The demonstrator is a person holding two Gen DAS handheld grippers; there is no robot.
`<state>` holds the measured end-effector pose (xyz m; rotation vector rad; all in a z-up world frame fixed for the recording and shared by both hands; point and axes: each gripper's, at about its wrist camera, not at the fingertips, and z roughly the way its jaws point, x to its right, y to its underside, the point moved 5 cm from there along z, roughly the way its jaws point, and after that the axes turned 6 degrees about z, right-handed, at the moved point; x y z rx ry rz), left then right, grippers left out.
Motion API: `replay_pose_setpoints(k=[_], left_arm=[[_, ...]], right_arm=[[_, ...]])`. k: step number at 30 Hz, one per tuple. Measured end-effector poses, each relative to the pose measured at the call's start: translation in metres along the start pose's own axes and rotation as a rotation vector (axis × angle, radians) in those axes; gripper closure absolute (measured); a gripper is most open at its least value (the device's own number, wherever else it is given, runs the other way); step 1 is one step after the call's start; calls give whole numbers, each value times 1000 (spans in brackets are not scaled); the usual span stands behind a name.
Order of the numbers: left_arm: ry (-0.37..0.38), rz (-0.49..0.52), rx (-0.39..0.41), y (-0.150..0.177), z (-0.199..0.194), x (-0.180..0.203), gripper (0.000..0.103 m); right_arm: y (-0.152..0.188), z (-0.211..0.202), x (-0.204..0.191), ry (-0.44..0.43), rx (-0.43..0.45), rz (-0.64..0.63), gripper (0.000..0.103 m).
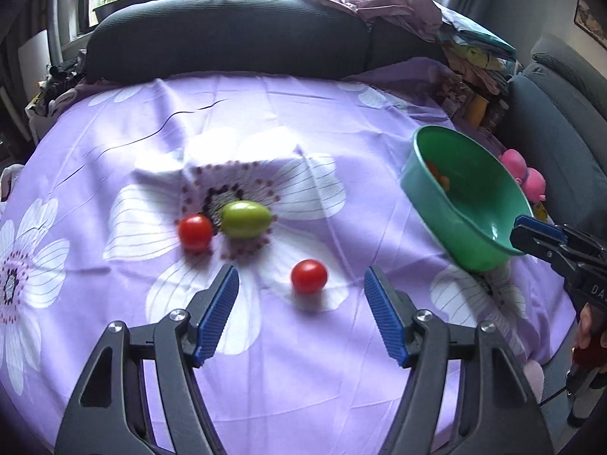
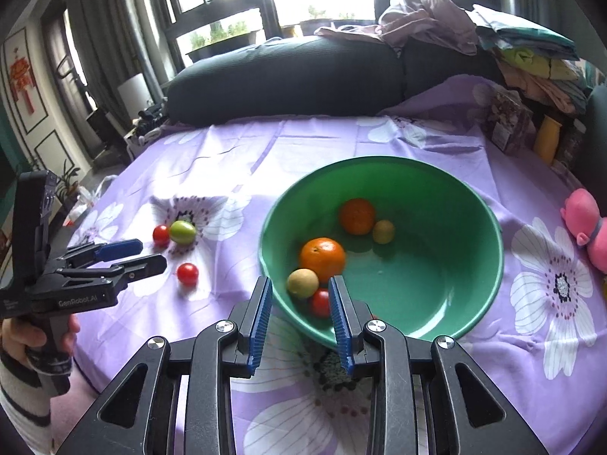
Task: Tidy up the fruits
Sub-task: 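Grasp a red cherry tomato with the left tool while the right tool grasps another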
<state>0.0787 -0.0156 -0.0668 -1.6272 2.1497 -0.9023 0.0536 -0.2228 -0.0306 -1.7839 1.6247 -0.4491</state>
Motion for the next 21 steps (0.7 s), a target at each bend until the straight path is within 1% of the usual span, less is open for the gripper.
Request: replay_pose_setpoints(k=[2, 8, 11, 16, 21], left_arm=[[15, -34, -6, 10, -4, -11, 34], [8, -97, -18, 35, -12, -34, 34], [-1, -113, -2, 43, -17, -39, 36], [13, -129, 4, 49, -18, -48, 36], [29, -113, 10, 38, -16, -53, 36]], right_arm=[[4, 2, -12, -26, -12, -20, 72], [21, 17, -50, -86, -79, -93, 72], [30, 27, -67, -111, -115, -123, 72], [42, 46, -85, -134, -168, -150, 72], [45, 61, -96, -134, -199, -162, 72]])
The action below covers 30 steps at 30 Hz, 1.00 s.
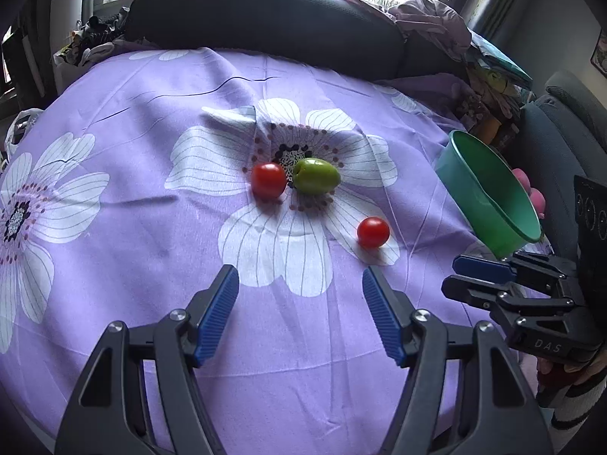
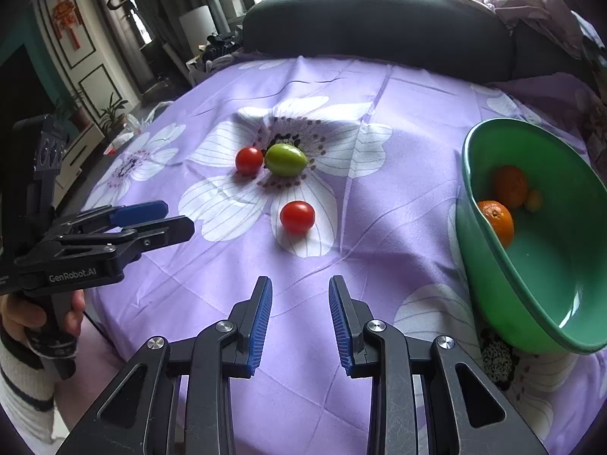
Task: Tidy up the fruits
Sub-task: 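Grasp a red cherry tomato with the left tool while the right tool grasps another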
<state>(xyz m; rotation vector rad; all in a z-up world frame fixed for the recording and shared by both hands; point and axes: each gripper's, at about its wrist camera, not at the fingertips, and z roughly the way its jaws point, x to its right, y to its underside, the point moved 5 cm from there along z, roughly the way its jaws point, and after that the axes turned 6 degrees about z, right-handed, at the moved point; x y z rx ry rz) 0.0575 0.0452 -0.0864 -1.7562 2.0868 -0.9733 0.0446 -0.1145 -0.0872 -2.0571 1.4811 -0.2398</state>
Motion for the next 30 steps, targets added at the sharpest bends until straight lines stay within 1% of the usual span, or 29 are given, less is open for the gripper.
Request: replay_pose_setpoints(k=[4, 7, 12, 16, 21, 23, 27, 28, 30], left_arm=[[-22, 34, -21, -14, 10, -7, 36], [-49, 86, -51, -23, 20, -10, 36], [-31, 164, -110, -33, 41, -12, 36], [-35, 209, -141, -38, 52, -16, 36], [-12, 202, -163, -45, 61, -25, 36], [-9, 205, -171, -46, 64, -27, 36], [9, 203, -183, -50, 71, -25, 36], [9, 202, -182, -52, 72, -26, 36], [12, 196, -180, -54, 74, -27, 42]], right_arm=[[-6, 10, -2, 18, -19, -8, 72], [-13, 19, -4, 27, -29, -20, 72], [-26, 37, -6, 49, -54, -44, 72], [-34, 51, -10, 53, -79, -70, 72], [-39, 65, -13, 55, -103, -90, 70], [-40, 69, -11, 56, -108, -88, 66], [-42, 73, -10, 48, -112, -89, 66], [-41, 72, -10, 39, -109, -91, 66], [-42, 72, -11, 24, -107, -99, 66]])
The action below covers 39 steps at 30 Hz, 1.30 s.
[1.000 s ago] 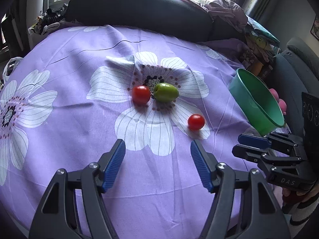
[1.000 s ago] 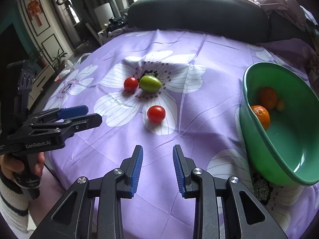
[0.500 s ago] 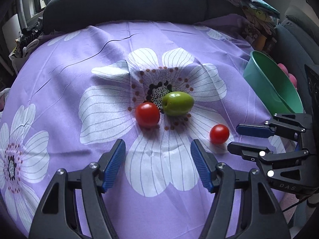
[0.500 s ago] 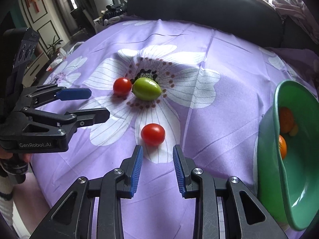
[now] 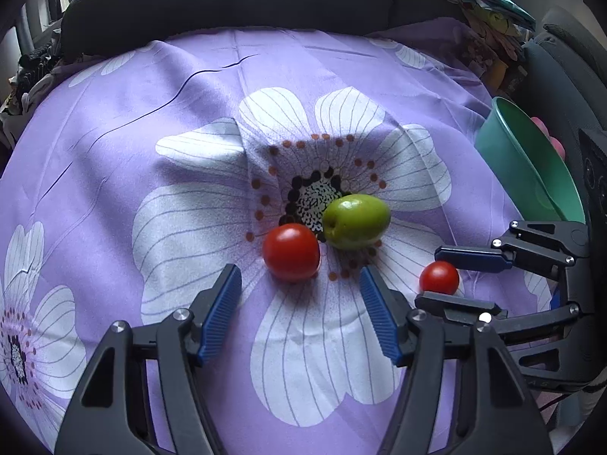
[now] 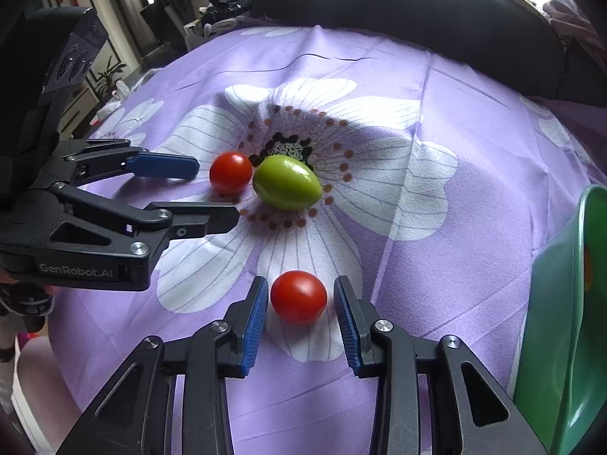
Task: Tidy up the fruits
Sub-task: 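Grasp a red cherry tomato with the left tool while the right tool grasps another, then carry both held tomatoes over the green bowl with both tools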
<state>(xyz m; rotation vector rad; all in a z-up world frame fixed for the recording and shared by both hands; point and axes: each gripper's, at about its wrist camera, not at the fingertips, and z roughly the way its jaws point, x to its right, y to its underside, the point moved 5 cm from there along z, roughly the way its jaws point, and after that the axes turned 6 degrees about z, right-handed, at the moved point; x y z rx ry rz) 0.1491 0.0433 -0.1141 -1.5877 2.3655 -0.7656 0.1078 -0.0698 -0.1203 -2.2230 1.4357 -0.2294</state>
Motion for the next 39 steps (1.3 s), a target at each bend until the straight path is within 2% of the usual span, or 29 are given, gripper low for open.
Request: replay_pose_setpoints(k=[6, 9, 13, 14, 21, 27, 30, 39], left_arm=[[24, -27, 2, -8, 7, -4, 55], [29, -37, 7, -11, 8, -5, 56], [4, -37, 1, -15, 12, -6, 63], [0, -37, 0, -16, 12, -7, 71], [-22, -36, -8, -13, 10, -5, 72], [-37, -12, 24, -7, -10, 10, 72], [-29, -7, 47, -2, -21, 19, 72], [0, -59, 88, 20, -44, 27, 72]], right_arm=[[-1, -6, -1, -24, 22, -17, 72], [-1, -6, -1, -26, 23, -19, 72], [-1, -6, 0, -27, 25, -17, 72], [-2, -6, 0, -28, 25, -16, 72], [-1, -12, 2, -36, 39, 1, 74], [3, -24, 4, -55, 67, 19, 77], [7, -26, 5, -57, 64, 29, 82], [14, -27, 15, -49, 48, 90, 81]])
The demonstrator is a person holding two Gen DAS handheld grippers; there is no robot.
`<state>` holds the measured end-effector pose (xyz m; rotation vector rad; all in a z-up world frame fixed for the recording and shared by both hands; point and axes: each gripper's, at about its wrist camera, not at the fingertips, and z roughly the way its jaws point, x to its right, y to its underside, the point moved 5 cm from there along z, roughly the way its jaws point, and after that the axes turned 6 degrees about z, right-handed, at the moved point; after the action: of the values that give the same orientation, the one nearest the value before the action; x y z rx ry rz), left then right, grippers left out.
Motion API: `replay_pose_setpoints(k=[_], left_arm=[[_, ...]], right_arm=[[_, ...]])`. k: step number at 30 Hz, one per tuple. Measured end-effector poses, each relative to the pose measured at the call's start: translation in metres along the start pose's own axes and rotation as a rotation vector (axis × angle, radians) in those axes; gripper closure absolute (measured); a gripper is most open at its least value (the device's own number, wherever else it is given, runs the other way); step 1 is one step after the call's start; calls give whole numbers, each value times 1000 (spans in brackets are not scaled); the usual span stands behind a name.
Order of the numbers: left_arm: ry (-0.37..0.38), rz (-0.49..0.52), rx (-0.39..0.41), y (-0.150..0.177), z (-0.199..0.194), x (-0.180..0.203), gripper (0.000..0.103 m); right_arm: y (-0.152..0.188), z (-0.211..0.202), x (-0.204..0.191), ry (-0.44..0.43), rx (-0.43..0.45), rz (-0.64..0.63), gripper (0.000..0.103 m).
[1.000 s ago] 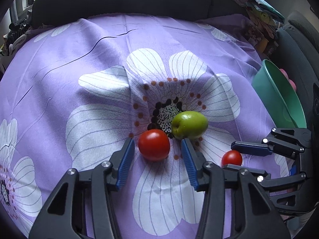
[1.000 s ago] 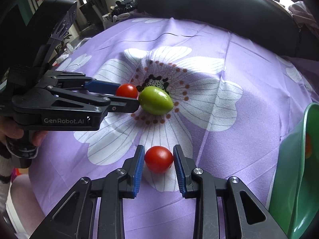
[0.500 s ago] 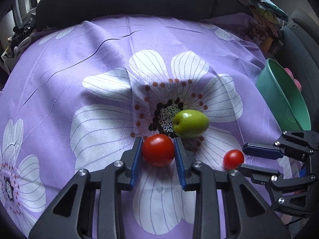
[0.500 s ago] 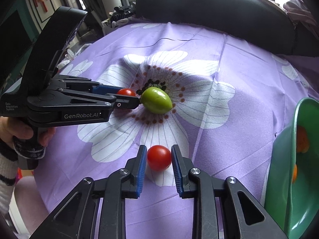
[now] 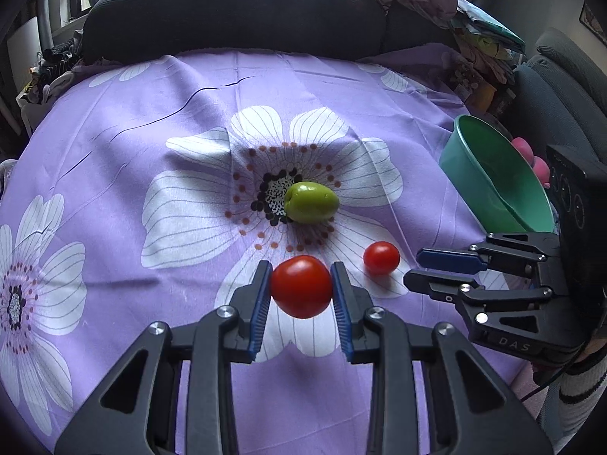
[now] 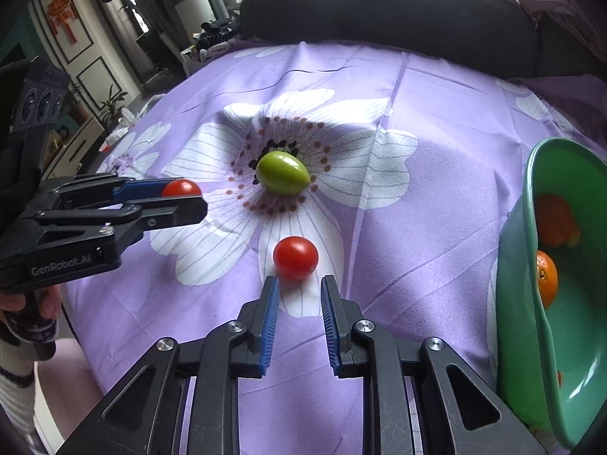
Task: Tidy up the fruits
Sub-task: 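Carry both held tomatoes over the green bowl with both tools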
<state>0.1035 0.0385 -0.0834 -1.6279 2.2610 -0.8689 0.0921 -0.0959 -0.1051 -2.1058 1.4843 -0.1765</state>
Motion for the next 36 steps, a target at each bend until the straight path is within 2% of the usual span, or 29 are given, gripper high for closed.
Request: replay_pose_setpoints(k=[6, 8, 12, 20, 24, 36], left_arm=[[3, -20, 6, 10, -5, -1, 72], [3, -21, 7, 12, -5, -2, 72], [8, -21, 14, 12, -7, -2, 72], [20, -18, 25, 12, -9, 3, 72], [27, -6, 35, 10, -13, 13, 72], [20, 74, 63, -3, -20, 60, 72]], right_arm=[[-12, 11, -9, 34, -23, -41, 77], [-16, 16, -14, 49, -27, -63, 72], [-22, 30, -18, 76, -46, -89, 71], [-19, 36, -15, 46, -51, -92, 73], [-17, 22, -14, 28, -17, -82, 73], [-8, -52, 0, -4, 137, -20, 73]])
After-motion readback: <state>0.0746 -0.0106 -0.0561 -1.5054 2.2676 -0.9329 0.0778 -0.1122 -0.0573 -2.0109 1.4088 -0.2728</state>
